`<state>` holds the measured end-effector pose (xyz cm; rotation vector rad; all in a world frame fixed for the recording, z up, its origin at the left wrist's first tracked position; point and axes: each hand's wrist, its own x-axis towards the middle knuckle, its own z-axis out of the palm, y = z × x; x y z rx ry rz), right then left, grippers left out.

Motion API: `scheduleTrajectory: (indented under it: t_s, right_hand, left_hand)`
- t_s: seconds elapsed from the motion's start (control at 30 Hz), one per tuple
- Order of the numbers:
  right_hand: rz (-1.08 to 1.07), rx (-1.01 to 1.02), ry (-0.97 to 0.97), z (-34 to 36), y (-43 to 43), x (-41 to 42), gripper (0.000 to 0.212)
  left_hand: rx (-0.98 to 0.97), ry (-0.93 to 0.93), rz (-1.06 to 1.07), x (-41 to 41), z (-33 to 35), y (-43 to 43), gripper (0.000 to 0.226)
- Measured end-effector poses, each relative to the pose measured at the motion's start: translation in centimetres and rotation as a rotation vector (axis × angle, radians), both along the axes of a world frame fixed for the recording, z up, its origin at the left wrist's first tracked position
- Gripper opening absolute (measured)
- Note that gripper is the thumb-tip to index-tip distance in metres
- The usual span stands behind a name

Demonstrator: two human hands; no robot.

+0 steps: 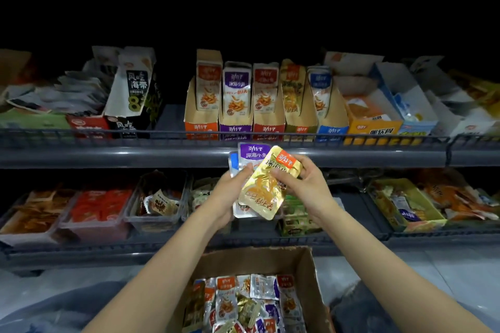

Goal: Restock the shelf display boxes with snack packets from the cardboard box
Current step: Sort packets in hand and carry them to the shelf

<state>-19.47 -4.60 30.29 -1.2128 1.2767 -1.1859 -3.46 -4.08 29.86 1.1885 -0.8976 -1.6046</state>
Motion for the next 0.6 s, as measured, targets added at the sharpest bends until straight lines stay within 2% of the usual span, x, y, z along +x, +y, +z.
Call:
scheduleTrajectory:
  t_s: [0.1,0.17,0.23,0.3,0.43,0.6]
  right_hand:
    - [-0.060,-0.050,-0.050,2.6,-1.9,-0.9,0.033]
    - [-0.055,-0.074,-0.068,4.3,-3.1,-1.3,0.033]
    - [-0.042,-0.081,-0.086,5.8,-4.2,-1.5,0.039]
    - [-0.019,-0.073,-0.122,7.2,-5.2,-1.7,0.042]
    - [0.083,0.029,-0.309,9.1,-7.0,-2.2,0.035]
    - [0.179,0.142,-0.534,10.0,-8.9,-2.8,0.027]
  left_hand:
    - [-0.033,0.042,-0.033,0.2,2.5,-1.5,0.015]
    - [-0.113,-0.008,-0.106,0.3,3.8,-2.6,0.014]
    - [-0.159,-0.039,-0.162,0.3,5.0,-3.4,0.033]
    - [-0.186,-0.055,-0.206,0.3,6.1,-4.3,0.042]
    - [-0.246,-0.028,-0.196,0.3,7.8,-6.0,0.030]
    - [-0.271,0.016,-0.180,-0.4,9.3,-7.9,0.036]
